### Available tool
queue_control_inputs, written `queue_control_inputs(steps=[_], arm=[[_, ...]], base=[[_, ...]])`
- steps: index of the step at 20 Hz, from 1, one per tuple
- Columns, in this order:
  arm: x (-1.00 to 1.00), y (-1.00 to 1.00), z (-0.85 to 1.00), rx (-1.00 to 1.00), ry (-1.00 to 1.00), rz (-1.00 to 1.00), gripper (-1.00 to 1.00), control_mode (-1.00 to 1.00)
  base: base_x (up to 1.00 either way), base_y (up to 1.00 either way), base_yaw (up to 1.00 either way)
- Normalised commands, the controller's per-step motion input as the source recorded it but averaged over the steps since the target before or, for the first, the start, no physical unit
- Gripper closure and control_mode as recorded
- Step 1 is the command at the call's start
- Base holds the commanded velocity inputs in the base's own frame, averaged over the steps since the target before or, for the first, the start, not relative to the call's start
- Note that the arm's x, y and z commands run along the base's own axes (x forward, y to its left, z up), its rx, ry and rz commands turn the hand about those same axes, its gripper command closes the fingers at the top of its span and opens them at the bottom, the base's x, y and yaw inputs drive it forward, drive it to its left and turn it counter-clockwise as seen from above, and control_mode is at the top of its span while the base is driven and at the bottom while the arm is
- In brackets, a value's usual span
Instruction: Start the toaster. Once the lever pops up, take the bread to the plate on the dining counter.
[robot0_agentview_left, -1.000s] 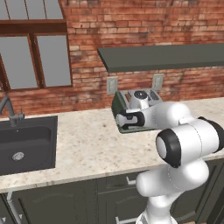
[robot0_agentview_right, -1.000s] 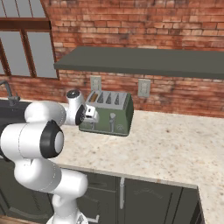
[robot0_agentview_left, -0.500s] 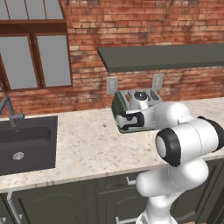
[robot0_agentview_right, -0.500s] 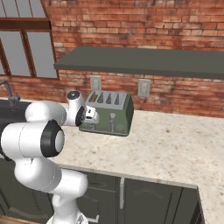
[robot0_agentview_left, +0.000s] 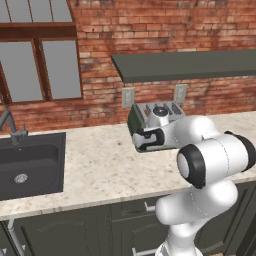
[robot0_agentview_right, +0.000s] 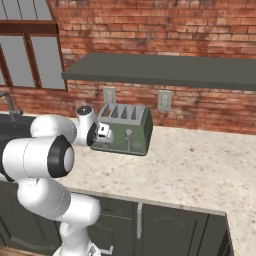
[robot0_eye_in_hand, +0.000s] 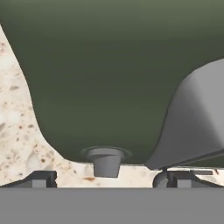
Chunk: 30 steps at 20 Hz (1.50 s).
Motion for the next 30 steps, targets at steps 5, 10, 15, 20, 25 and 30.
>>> queue_control_inputs(steps=[5, 10, 15, 20, 25, 30], arm=[[0.00, 0.00, -0.20, 0.00, 0.00, 0.00, -1.00, -1.00], [0.00, 0.00, -0.07, 0.00, 0.00, 0.00, -1.00, -1.00], [0.00, 0.00, 0.00, 0.00, 0.00, 0.00, -1.00, -1.00], [-0.02, 0.00, 0.00, 0.00, 0.00, 0.00, -1.00, -1.00], [-0.30, -0.08, 0.00, 0.00, -0.06, 0.00, -1.00, -1.00], [-0.30, -0.07, 0.00, 0.00, -0.14, 0.00, -1.00, -1.00]], base=[[0.00, 0.00, 0.00], [0.00, 0.00, 0.00], [0.00, 0.00, 0.00], [0.00, 0.00, 0.00], [0.00, 0.00, 0.00], [0.00, 0.00, 0.00]])
